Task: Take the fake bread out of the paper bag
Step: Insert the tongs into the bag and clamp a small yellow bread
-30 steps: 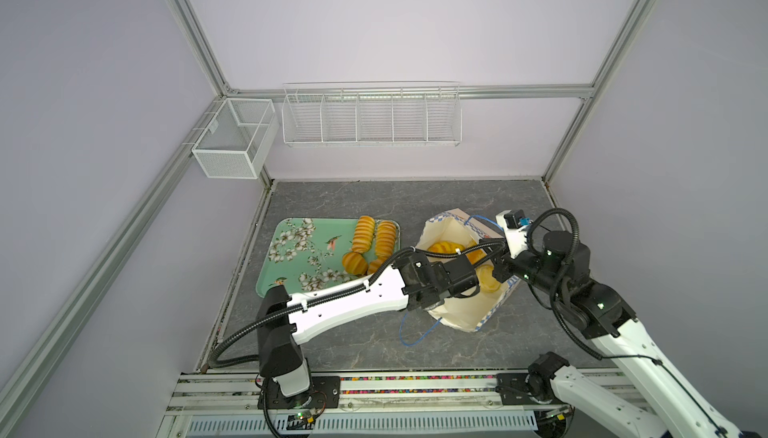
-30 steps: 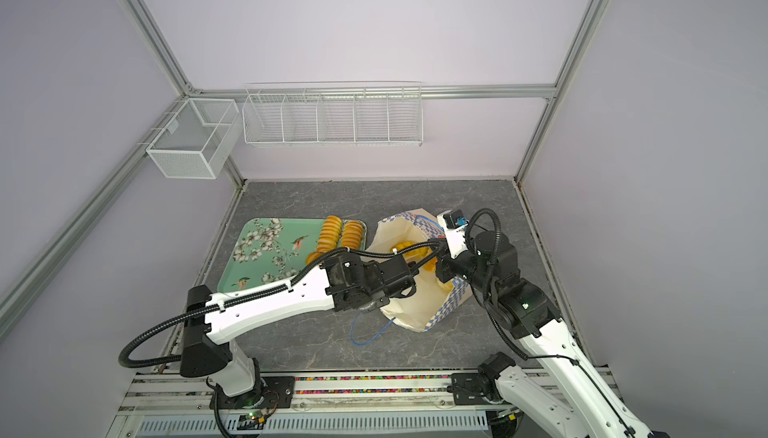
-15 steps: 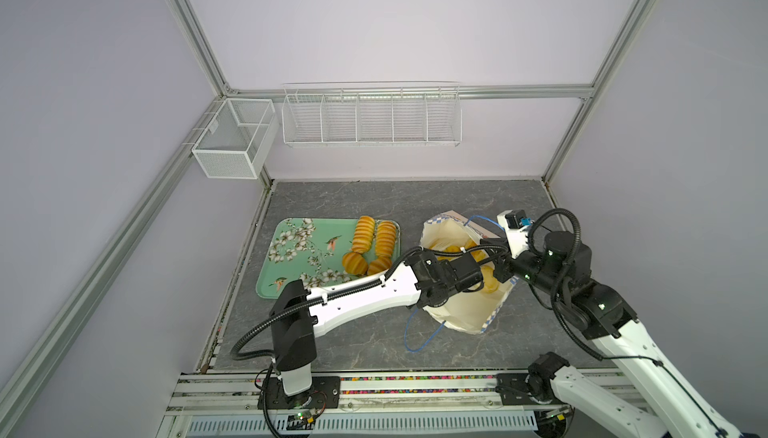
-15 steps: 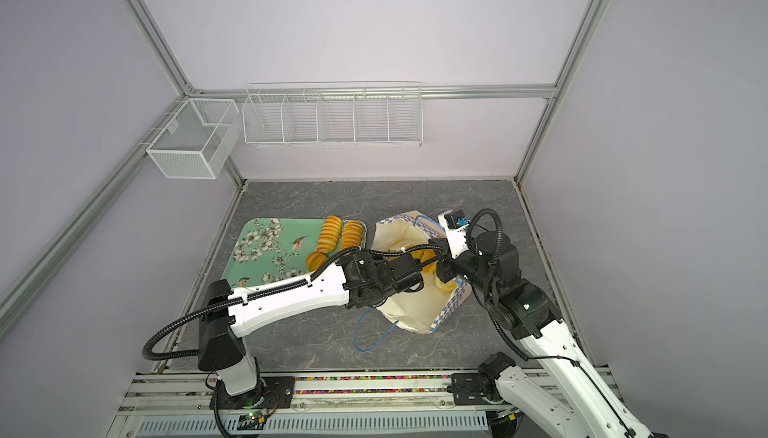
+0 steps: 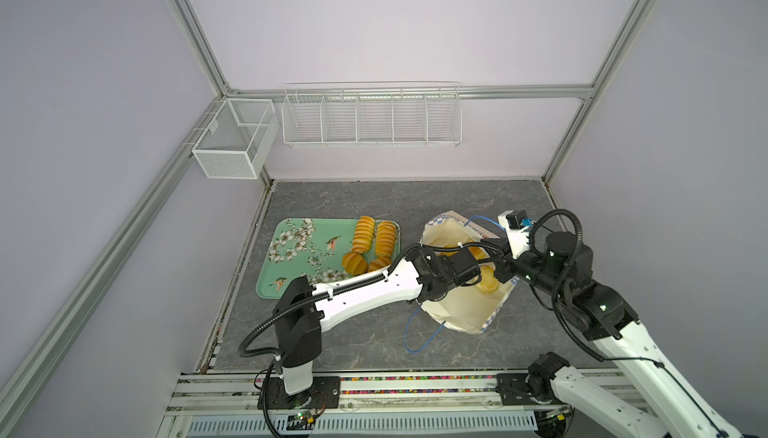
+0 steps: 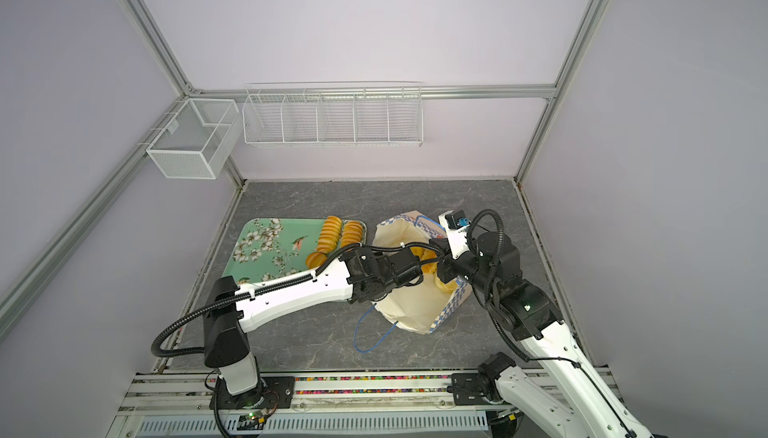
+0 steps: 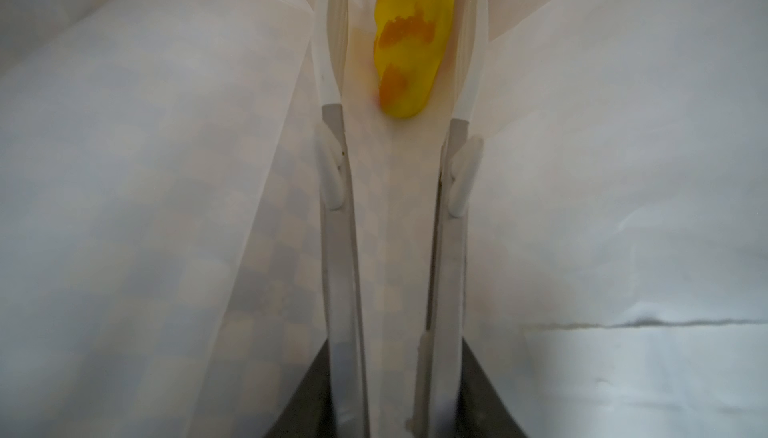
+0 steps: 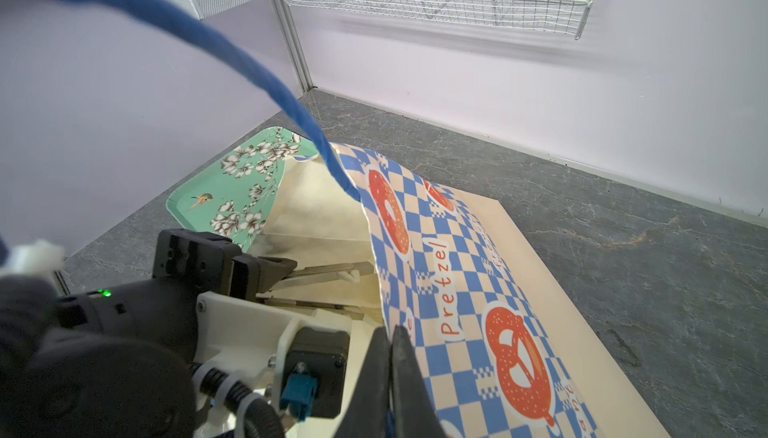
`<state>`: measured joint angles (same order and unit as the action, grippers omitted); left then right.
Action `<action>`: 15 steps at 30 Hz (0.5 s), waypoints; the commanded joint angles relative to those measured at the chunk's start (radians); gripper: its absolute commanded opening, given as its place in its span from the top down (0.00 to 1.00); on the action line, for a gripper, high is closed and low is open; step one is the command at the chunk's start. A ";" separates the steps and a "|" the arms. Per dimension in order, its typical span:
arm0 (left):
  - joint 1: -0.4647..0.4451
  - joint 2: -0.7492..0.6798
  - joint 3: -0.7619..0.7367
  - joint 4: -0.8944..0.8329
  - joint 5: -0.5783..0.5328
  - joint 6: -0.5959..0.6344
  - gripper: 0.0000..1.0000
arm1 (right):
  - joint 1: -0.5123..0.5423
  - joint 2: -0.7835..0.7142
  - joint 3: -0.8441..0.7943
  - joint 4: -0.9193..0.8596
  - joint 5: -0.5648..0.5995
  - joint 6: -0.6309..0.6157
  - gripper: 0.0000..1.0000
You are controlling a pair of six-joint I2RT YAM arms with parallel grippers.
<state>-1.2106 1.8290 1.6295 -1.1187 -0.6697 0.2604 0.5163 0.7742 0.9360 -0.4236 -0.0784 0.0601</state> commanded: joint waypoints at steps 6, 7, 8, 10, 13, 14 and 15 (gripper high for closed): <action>0.031 0.068 -0.017 0.043 0.019 -0.001 0.63 | 0.004 -0.016 0.000 0.030 -0.045 -0.020 0.93; 0.032 0.072 -0.019 0.050 0.015 0.000 0.64 | 0.005 -0.016 -0.001 0.029 -0.045 -0.020 0.93; 0.035 0.072 -0.023 0.055 0.013 0.000 0.64 | 0.004 -0.014 -0.001 0.031 -0.044 -0.023 0.93; 0.036 0.076 -0.025 0.055 0.004 -0.003 0.67 | 0.004 -0.013 0.000 0.031 -0.043 -0.024 0.93; 0.036 0.068 -0.020 0.050 0.009 -0.007 0.71 | 0.006 -0.008 0.000 0.030 -0.040 -0.025 0.93; 0.036 0.064 -0.020 0.047 0.009 -0.009 0.73 | 0.006 -0.007 0.001 0.032 -0.039 -0.027 0.93; 0.036 0.059 -0.019 0.044 0.009 -0.010 0.74 | 0.005 -0.007 0.000 0.031 -0.037 -0.026 0.93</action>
<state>-1.1770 1.8889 1.6062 -1.0893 -0.6567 0.2646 0.5167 0.7708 0.9360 -0.4286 -0.0784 0.0441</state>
